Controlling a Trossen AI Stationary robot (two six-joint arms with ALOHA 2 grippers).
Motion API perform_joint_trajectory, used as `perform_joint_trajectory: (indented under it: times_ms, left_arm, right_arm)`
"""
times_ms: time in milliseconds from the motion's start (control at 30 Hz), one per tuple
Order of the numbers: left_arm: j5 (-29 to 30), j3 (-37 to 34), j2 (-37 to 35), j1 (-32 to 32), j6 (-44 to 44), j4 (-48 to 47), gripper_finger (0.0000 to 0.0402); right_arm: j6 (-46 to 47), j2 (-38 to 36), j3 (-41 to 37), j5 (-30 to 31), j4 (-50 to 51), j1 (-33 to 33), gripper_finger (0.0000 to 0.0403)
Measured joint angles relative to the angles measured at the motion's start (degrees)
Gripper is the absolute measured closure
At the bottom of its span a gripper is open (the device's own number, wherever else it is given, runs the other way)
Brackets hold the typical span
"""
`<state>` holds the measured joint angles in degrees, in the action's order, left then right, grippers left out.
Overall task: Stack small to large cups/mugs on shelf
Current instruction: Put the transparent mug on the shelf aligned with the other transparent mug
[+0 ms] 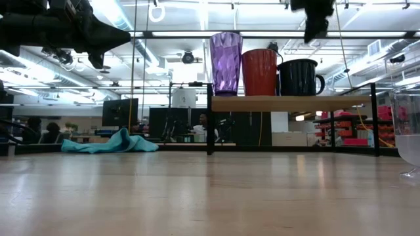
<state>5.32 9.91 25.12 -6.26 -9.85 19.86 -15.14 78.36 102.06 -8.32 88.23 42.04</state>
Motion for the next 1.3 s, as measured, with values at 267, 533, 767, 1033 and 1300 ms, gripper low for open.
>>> perform_joint_trajectory:
  times_ms: [267,533,767,1033,1300]
  left_arm:
    - [0.0,0.0,0.0,0.0,0.0,0.0,0.0374]
    - [0.0,0.0,0.0,0.0,0.0,-0.1,0.0363]
    - [0.0,0.0,0.0,0.0,0.0,-0.4,0.0369]
    - [0.0,0.0,0.0,0.0,0.0,-0.5,0.0369]
    - [0.0,0.0,0.0,0.0,0.0,-0.7,0.0361]
  right_arm:
    - [15.5,-2.8,-6.7,0.6,-3.8,-24.7,0.0265]
    - [29.6,-0.5,-20.8,2.3,-20.0,-52.3,0.0266]
    - [42.1,6.8,-25.9,5.8,-28.2,-67.8,0.0266]
    - [50.2,15.4,-24.6,7.1,-28.6,-78.3,0.0266]
    - [53.0,20.7,-24.6,12.6,-29.1,-83.7,0.0266]
